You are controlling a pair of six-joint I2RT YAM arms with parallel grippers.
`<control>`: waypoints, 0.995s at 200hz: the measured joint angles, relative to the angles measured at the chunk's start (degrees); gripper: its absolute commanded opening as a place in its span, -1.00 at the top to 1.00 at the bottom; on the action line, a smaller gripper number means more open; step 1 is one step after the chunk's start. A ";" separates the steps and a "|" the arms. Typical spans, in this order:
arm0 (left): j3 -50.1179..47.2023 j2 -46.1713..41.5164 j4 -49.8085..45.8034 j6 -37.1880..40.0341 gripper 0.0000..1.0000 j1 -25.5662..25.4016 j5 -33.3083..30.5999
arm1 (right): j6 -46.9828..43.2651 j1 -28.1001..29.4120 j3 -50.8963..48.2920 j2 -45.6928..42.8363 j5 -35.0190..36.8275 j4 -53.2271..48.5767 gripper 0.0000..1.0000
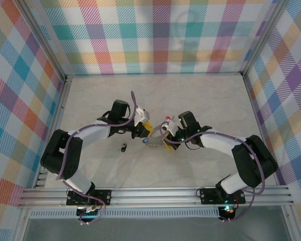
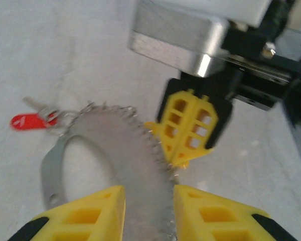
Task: Put the keys on the keyring
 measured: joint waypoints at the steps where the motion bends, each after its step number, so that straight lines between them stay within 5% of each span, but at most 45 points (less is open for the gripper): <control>1: 0.02 0.00 -0.04 0.17 0.36 0.00 0.17 | -0.13 -0.02 0.00 -0.04 -0.11 0.11 1.00; 116: 7.96 6.10 -8.39 13.38 0.56 -5.03 4.76 | -10.62 -5.92 -0.02 -2.73 -14.21 6.91 1.00; 199: 11.50 5.77 -13.07 17.86 0.45 -4.94 2.78 | -12.28 -8.07 -2.40 -3.91 -18.21 9.05 1.00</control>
